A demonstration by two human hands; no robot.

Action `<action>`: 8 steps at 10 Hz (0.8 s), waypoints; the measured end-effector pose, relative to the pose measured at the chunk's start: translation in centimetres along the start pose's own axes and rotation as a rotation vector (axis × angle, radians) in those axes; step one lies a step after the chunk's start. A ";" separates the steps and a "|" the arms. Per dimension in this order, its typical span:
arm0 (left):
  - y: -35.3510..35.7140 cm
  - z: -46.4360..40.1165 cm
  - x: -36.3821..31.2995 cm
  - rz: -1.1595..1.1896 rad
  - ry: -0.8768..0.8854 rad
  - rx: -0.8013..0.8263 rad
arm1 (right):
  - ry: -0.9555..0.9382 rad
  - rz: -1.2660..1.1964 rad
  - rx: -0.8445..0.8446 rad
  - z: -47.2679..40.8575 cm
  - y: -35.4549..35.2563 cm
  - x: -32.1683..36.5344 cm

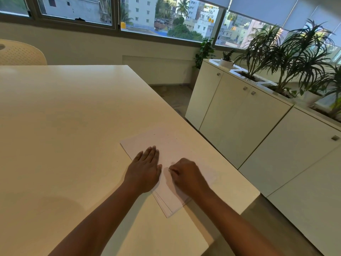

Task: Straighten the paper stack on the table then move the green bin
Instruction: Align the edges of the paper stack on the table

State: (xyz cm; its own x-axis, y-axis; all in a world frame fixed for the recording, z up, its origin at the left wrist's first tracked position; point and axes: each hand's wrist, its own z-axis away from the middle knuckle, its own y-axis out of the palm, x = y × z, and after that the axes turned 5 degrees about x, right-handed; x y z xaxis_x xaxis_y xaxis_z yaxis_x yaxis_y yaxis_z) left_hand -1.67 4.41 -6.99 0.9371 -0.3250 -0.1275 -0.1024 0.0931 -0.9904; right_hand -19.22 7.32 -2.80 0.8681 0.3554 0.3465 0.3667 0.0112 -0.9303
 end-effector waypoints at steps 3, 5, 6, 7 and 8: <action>-0.2 0.2 -0.1 0.006 -0.007 0.008 | 0.159 0.000 -0.050 -2.0 -2.6 -3.6; -1.1 0.0 -0.2 0.075 -0.017 0.045 | 0.112 -0.039 -0.053 -1.3 -1.4 -2.4; -1.6 -0.6 -1.0 0.134 -0.016 -0.007 | 0.196 -0.067 -0.155 -1.1 -2.4 -3.5; -1.7 -1.4 -2.0 0.114 -0.017 -0.042 | 0.229 -0.064 -0.181 -1.1 -2.9 -4.4; -0.7 -1.6 -2.3 0.083 -0.022 -0.016 | 0.101 -0.064 -0.081 -1.1 -1.9 -3.6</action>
State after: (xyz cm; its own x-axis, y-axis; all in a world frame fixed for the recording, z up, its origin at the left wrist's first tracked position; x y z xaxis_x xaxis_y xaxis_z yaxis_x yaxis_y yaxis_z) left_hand -4.30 3.60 -6.06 0.9322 -0.2964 -0.2078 -0.1850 0.1032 -0.9773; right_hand -22.73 5.01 -2.18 0.8700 0.2607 0.4185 0.4443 -0.0463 -0.8947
